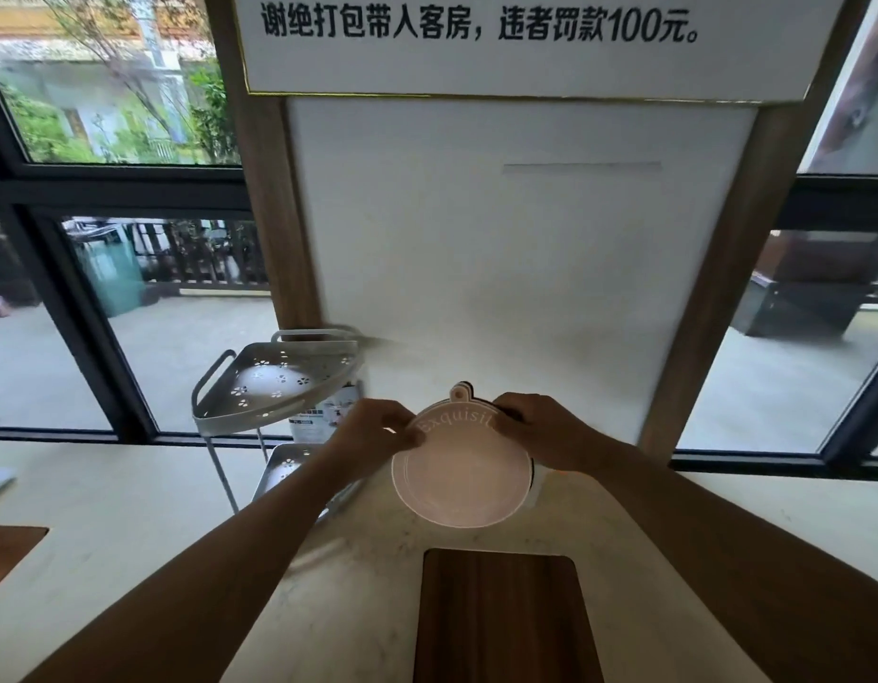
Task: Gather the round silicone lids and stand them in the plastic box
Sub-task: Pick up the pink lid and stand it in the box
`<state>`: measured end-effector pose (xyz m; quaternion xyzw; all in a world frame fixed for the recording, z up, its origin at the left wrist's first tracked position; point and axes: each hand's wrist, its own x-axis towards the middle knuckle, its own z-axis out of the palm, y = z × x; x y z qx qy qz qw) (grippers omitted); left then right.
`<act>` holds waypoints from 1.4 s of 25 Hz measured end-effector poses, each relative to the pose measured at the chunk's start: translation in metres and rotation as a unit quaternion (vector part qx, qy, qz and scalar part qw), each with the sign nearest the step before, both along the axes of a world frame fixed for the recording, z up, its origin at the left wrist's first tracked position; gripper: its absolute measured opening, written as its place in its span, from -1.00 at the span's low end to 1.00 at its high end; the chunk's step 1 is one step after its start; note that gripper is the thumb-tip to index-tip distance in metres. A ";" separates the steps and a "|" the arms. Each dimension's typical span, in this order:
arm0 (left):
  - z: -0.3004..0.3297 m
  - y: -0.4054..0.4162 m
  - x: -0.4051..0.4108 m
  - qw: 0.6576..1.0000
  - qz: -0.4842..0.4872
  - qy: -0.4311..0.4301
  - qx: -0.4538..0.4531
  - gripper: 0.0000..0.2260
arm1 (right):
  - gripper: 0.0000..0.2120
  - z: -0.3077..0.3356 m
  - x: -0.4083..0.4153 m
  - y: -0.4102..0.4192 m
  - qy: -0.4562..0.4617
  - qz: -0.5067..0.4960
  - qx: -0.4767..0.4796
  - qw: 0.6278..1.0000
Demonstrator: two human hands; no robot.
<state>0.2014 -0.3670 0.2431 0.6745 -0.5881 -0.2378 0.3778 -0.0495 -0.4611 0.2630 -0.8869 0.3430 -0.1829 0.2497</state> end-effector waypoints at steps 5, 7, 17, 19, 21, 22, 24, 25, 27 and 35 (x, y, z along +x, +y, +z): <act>-0.013 -0.025 -0.024 0.999 0.016 -0.042 -0.009 -0.91 | -0.85 -0.021 -0.023 -0.025 -0.070 -0.070 0.013 0.995; -0.020 -0.045 -0.032 0.998 0.021 -0.062 -0.016 -0.91 | -0.91 -0.030 -0.030 -0.041 -0.082 -0.091 0.021 0.992; -0.059 -0.167 -0.051 0.991 0.115 -0.046 -0.046 -0.89 | -0.88 -0.076 -0.019 -0.152 -0.096 -0.154 -0.055 0.982; -0.077 -0.190 -0.048 0.990 0.126 -0.046 -0.045 -0.88 | -0.87 -0.094 -0.014 -0.174 -0.098 -0.158 -0.067 0.980; -0.093 -0.208 -0.046 0.989 0.135 -0.038 -0.039 -0.88 | -0.87 -0.113 -0.009 -0.191 -0.096 -0.162 -0.067 0.980; -0.101 -0.216 -0.044 0.989 0.137 -0.037 -0.034 -0.87 | -0.87 -0.122 -0.008 -0.197 -0.093 -0.165 -0.063 0.980; -0.124 -0.232 -0.041 0.989 0.136 -0.058 -0.017 -0.86 | -0.89 -0.144 -0.004 -0.211 -0.089 -0.172 -0.044 0.980; -0.136 -0.239 -0.040 0.988 0.138 -0.068 -0.007 -0.85 | -0.89 -0.156 -0.002 -0.216 -0.087 -0.174 -0.034 0.980; -0.161 -0.248 -0.041 0.987 0.153 -0.055 0.007 -0.84 | -0.90 -0.178 0.001 -0.225 -0.077 -0.176 -0.017 0.981; -0.215 -0.273 -0.040 0.980 0.169 -0.101 0.008 -0.86 | -0.86 -0.235 0.011 -0.251 -0.087 -0.180 -0.037 0.979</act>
